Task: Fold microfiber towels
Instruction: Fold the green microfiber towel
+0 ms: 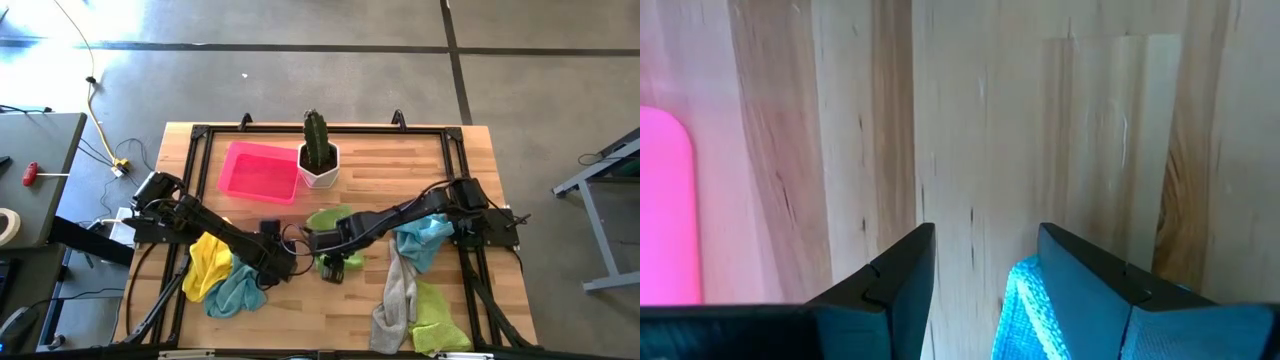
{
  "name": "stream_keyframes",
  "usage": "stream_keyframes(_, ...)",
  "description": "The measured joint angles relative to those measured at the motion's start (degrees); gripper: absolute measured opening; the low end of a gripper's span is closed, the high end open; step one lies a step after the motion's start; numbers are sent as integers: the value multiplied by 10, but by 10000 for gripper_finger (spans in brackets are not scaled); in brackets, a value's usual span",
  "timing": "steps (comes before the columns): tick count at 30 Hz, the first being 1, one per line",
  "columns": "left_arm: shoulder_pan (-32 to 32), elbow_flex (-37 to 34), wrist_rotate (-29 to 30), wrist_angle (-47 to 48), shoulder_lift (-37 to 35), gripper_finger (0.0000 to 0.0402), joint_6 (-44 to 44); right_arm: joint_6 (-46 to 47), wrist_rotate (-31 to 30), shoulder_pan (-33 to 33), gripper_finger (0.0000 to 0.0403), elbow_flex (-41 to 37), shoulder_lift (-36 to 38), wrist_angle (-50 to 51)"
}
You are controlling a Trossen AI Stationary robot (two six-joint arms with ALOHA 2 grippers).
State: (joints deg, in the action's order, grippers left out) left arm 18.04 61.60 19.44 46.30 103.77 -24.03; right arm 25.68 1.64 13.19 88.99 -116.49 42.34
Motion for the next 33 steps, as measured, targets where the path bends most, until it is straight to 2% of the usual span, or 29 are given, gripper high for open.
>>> stream_keyframes(7, 0, 0, 1, -5, 0, 170, -19, 55, -149, -1, 129, 0, 10, 90)
stream_keyframes(10, 0, 0, 1, -13, 0, 170, -23, 69, -172, -1, 129, -5, 10, 76)
stream_keyframes(12, 0, 0, 2, -15, 0, 170, -24, 69, -162, -1, 129, -13, 10, 49)
stream_keyframes(17, 0, 0, 2, -17, 0, 170, -23, 68, -69, 10, 129, -37, 10, -51)
stream_keyframes(20, 0, 0, 6, -18, 0, 170, -20, 60, -45, 21, 129, -55, 10, -107)
stream_keyframes(25, -4, 0, 20, -32, 0, 170, 13, 93, -25, 30, 129, -98, 10, -172)
stream_keyframes(28, -6, 0, 25, -43, 0, 170, 28, 119, -23, 34, 129, -112, 10, -176)
stream_keyframes(33, -12, 0, 51, -73, 0, 170, 75, 133, -61, 57, 129, -88, 11, -161)
